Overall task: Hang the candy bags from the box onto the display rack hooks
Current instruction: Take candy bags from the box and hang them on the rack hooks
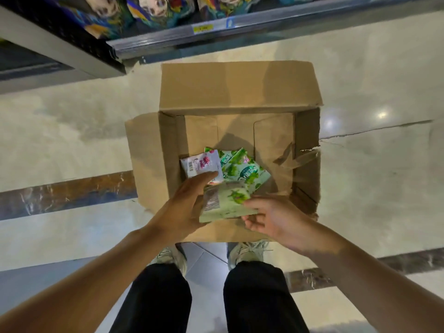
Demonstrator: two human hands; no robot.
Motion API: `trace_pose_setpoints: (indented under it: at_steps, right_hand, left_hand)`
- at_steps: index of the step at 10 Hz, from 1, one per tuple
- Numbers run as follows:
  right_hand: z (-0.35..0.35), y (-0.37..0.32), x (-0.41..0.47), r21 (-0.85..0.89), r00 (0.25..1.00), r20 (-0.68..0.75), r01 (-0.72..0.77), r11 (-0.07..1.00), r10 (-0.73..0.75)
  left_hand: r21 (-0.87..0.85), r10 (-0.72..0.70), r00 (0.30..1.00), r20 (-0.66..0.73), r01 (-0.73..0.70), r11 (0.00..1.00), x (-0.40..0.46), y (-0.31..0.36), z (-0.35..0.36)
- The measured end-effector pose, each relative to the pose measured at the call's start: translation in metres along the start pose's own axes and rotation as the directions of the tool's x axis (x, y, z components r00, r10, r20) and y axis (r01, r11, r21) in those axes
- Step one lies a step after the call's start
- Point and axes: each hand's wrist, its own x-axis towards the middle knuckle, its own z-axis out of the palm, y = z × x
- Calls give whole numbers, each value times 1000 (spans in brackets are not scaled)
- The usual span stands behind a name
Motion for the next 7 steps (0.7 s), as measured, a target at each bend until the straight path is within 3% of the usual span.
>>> trace_pose_setpoints:
  at_steps: [2,3,4,5,6,7]
  right_hand:
    - [4,0,-2,18,995,85,52,998,-53]
    - [-3,-7,15,-85,986,-26,162,983,-165]
    - [-18,-10,45,-295,934,-210,223,929,-290]
    - [-41,-6,80,-516,909,-281,126,847,-307]
    - [-61,-5,108,-662,873,-354,20,750,-336]
    - [-72,-7,130,-671,807,-423,27,741,-412]
  left_hand:
    - [-136,50,981,-186,-77,988,2,3,10]
    - [-189,-40,948,-315,-21,982,4,-6,15]
    - [-274,-170,937,-305,85,958,4,-12,14]
    - [-337,-248,928,-279,147,930,8,-23,13]
    - [-394,-307,921,-241,196,898,15,-34,13]
    - [-409,-324,920,-220,215,887,25,-48,19]
